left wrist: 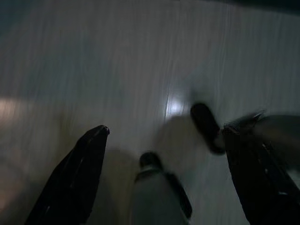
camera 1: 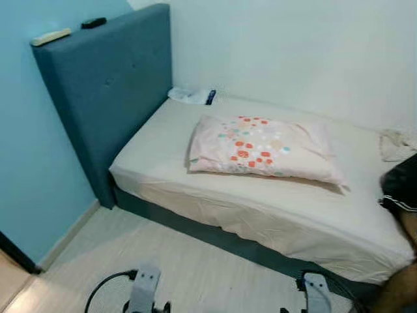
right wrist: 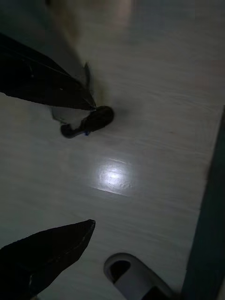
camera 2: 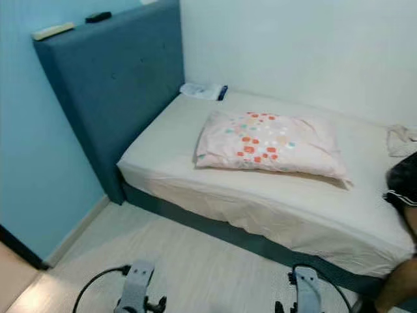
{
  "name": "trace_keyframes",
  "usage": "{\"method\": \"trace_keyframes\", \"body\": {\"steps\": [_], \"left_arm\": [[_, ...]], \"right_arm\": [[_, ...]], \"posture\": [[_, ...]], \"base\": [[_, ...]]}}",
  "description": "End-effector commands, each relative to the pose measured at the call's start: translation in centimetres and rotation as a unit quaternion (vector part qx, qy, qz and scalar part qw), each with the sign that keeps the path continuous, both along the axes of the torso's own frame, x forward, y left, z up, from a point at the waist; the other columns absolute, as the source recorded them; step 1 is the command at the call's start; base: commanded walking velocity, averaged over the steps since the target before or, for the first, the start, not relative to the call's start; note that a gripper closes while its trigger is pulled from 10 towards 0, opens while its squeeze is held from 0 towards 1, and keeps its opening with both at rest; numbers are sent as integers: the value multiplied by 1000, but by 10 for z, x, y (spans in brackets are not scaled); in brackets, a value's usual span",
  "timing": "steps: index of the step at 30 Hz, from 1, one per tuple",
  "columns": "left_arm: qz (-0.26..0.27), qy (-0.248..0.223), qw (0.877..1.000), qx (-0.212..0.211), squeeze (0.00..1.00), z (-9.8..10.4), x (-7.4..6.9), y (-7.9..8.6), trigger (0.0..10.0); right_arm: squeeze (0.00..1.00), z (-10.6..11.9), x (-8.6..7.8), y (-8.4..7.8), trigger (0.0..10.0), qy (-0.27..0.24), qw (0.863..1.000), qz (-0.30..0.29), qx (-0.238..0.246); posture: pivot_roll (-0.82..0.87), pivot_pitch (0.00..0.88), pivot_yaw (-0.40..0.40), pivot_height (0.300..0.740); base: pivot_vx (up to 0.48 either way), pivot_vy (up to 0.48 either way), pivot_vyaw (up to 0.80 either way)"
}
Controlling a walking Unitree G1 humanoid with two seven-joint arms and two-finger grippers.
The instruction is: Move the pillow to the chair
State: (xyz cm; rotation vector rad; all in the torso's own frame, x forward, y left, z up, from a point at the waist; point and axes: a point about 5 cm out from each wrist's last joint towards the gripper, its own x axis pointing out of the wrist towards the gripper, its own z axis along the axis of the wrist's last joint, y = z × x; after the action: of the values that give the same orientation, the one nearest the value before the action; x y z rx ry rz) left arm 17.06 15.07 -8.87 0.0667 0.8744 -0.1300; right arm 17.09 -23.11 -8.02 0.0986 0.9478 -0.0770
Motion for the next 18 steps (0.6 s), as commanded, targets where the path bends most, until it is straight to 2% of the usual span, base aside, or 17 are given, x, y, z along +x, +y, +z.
{"method": "trace_keyframes", "body": {"steps": [1,15,18], "left_arm": [[4,2,1000,-2,0,0,0,0,10000],[9,-14,1000,-12,0,3,6,-1,10000],[3,-16,1000,-17,0,4,6,-3,10000]], "right_arm": [[0,-2,-5,-3,10000,7,1000,-8,0],[0,0,-1,-3,10000,-7,1000,-14,6],[0,2,0,-4,10000,-15,1000,-21,8]], "posture": [[-64,48,-39,740],[-68,53,-43,740],[-70,53,-42,740]], "base": [[0,0,-788],[0,0,-784],[82,0,-467]]}}
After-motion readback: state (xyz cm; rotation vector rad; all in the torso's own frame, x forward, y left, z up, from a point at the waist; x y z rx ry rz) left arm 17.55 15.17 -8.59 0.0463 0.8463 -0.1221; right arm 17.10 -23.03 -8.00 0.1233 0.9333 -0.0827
